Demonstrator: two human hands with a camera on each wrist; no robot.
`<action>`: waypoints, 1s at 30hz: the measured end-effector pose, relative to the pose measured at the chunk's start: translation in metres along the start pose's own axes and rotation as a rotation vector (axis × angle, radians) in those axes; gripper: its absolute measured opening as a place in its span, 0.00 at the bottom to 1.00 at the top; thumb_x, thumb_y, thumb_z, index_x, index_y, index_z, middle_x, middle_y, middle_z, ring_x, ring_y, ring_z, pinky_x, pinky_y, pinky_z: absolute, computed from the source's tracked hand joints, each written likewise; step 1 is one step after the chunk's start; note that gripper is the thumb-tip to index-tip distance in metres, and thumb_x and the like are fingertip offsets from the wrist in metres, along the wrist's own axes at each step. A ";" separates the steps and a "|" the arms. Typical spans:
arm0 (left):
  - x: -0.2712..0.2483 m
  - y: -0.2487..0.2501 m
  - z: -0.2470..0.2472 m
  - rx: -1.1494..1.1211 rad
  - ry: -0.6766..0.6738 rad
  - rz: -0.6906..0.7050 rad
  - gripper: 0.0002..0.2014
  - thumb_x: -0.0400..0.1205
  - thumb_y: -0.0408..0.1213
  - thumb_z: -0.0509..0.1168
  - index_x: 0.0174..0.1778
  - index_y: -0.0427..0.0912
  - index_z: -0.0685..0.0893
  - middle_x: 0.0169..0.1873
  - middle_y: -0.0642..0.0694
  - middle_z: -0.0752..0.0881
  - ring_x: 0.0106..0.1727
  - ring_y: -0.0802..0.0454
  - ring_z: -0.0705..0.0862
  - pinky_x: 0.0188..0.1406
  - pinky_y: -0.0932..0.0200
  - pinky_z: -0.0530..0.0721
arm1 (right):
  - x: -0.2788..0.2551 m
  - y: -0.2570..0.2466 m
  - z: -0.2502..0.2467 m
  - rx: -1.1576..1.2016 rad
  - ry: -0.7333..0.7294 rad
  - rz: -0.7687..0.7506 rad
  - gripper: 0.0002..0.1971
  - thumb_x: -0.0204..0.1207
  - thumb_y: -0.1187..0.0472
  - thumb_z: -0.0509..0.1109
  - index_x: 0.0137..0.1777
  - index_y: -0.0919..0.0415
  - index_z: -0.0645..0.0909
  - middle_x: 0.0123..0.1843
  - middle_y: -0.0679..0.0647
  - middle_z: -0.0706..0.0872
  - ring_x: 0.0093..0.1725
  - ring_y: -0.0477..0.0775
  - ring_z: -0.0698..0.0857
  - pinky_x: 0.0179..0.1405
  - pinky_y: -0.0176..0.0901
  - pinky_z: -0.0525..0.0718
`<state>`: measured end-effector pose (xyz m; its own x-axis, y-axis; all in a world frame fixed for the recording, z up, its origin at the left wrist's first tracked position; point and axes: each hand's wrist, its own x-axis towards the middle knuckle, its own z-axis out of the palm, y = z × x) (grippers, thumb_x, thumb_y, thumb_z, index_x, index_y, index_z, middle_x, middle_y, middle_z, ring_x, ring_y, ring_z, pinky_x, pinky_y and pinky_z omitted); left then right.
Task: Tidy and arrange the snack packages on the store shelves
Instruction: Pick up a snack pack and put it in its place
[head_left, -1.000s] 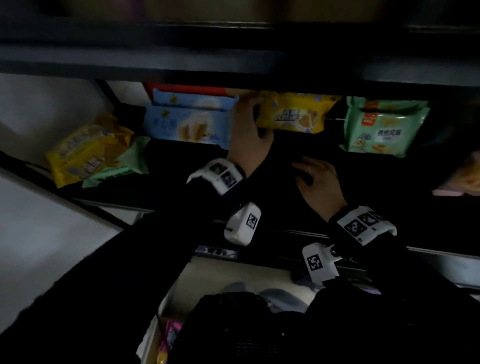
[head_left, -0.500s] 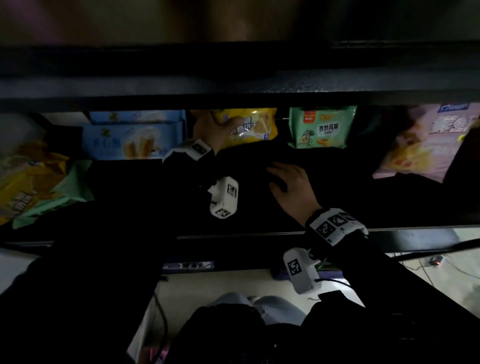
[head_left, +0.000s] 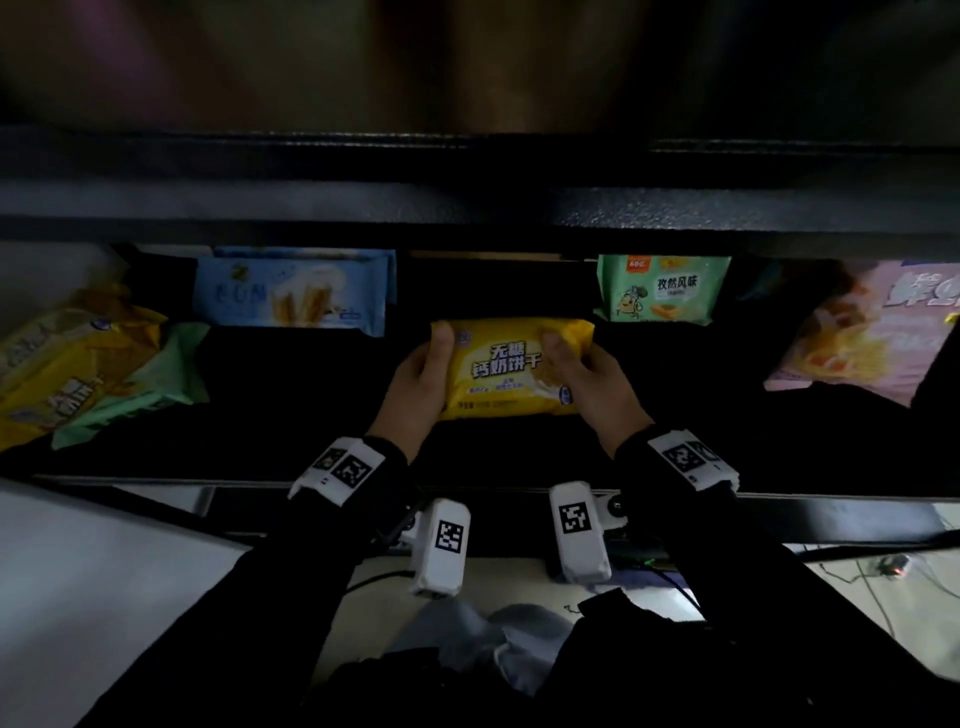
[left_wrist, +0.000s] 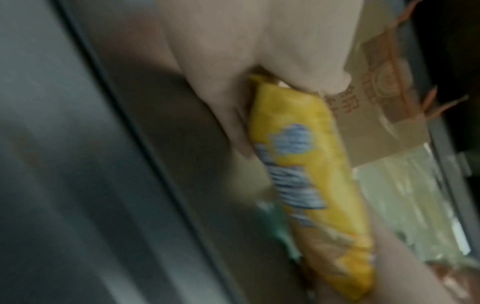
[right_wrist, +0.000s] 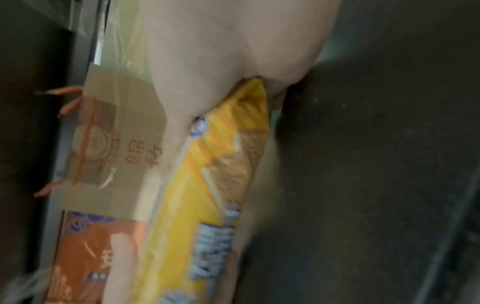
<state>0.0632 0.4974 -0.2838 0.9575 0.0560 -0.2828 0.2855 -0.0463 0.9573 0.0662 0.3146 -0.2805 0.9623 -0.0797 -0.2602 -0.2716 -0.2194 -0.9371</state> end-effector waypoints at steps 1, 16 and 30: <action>0.000 -0.002 -0.002 0.000 -0.012 0.002 0.27 0.80 0.63 0.54 0.60 0.45 0.82 0.51 0.42 0.90 0.51 0.49 0.89 0.55 0.53 0.86 | 0.000 0.000 0.000 -0.010 0.005 -0.012 0.23 0.79 0.43 0.63 0.64 0.59 0.80 0.50 0.45 0.85 0.51 0.45 0.83 0.61 0.46 0.77; -0.007 -0.001 -0.012 -0.247 -0.185 -0.083 0.21 0.69 0.64 0.65 0.45 0.55 0.93 0.47 0.48 0.92 0.49 0.54 0.91 0.41 0.64 0.87 | -0.004 0.000 -0.013 0.349 -0.173 0.145 0.08 0.78 0.52 0.68 0.53 0.53 0.82 0.52 0.53 0.90 0.49 0.49 0.90 0.50 0.44 0.87; -0.020 0.038 -0.004 -0.532 -0.372 -0.019 0.18 0.78 0.42 0.61 0.65 0.52 0.80 0.55 0.46 0.90 0.57 0.48 0.88 0.52 0.49 0.88 | -0.013 -0.018 -0.001 0.572 -0.296 0.085 0.33 0.67 0.57 0.71 0.74 0.61 0.71 0.66 0.58 0.84 0.63 0.56 0.85 0.56 0.46 0.86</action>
<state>0.0548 0.4989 -0.2411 0.9299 -0.3020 -0.2100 0.3346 0.4574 0.8239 0.0582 0.3191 -0.2599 0.9241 0.2158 -0.3155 -0.3736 0.3350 -0.8650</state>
